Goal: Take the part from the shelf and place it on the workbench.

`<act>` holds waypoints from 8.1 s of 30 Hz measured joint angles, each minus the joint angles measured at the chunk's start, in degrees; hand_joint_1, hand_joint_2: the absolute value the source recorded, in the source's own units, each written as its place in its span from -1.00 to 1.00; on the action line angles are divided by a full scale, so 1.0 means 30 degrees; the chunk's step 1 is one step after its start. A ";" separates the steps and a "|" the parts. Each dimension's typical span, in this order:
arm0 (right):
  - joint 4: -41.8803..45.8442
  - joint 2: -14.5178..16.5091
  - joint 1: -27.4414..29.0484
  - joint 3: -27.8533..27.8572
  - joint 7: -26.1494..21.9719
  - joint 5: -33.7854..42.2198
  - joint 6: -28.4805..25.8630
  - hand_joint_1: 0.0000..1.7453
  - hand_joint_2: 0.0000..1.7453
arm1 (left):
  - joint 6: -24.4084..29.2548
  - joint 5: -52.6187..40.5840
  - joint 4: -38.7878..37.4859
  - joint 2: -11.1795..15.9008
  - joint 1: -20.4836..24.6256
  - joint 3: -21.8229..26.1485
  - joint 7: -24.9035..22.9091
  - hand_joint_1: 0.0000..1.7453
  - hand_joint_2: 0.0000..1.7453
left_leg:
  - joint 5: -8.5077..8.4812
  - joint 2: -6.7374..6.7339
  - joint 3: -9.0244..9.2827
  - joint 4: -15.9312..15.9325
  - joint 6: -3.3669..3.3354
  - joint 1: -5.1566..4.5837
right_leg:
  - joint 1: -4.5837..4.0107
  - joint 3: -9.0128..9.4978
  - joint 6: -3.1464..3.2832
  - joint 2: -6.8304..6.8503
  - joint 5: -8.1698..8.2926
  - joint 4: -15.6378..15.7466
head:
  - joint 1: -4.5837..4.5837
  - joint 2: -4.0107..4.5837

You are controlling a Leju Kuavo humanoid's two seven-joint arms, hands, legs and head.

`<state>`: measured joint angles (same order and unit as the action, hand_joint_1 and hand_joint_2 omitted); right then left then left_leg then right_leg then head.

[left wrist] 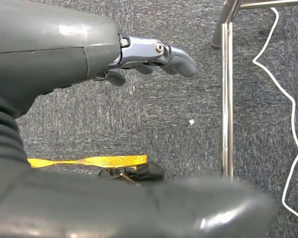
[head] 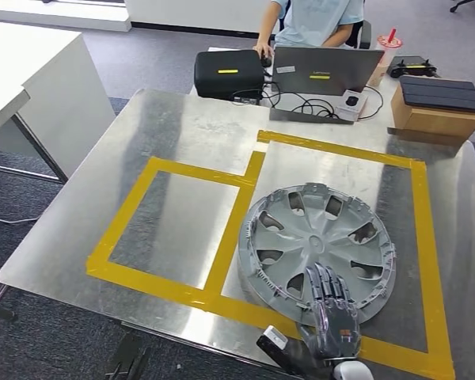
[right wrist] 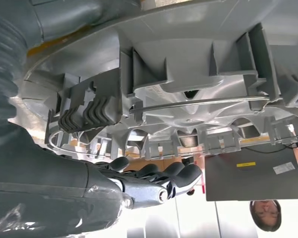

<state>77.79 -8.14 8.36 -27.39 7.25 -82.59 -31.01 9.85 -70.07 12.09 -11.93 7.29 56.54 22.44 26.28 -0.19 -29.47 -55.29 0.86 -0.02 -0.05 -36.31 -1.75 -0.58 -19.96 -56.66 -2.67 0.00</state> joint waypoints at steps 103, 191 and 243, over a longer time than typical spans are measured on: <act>-1.0840 0.7038 0.0257 1.3989 -1.5722 1.9180 0.1512 -1.00 -1.00 | 0.0918 0.4596 0.0000 -0.0851 -0.0186 0.3816 0.2697 -1.00 -1.00 | 0.0325 0.0894 -0.3541 -0.2915 0.0401 0.0014 | -0.0110 0.3102 0.0540 0.0015 -0.2934 0.0687 | -0.0153 0.0000; -1.8935 0.6961 -0.3163 1.7611 -1.5788 2.0223 0.4974 -1.00 -1.00 | -0.6617 1.8283 0.1268 0.0270 -0.1352 -0.1909 0.5497 -1.00 -1.00 | -0.0807 0.2603 -0.1450 -0.0435 0.0101 0.0220 | 0.0124 0.1821 0.0006 -0.1377 -0.2725 -0.0438 | 0.0024 0.0000; -1.8875 0.6976 -0.3398 1.7480 -1.5806 2.0163 0.4437 -1.00 -1.00 | -0.6482 1.8161 0.1377 0.0295 -0.1273 -0.1900 0.5497 -1.00 -1.00 | -0.0587 0.0264 -0.1028 -0.0237 -0.0294 0.0160 | 0.0043 0.0146 -0.0331 0.0408 -0.4844 -0.4405 | -0.0058 0.0000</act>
<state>21.16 12.79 -1.83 25.05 -40.17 -22.10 -17.70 -9.60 -15.59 16.22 -11.05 3.47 50.84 38.93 24.52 0.60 -32.55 -56.01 -0.02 0.46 0.08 -35.87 -2.74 0.65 -34.49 -69.88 -2.84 0.00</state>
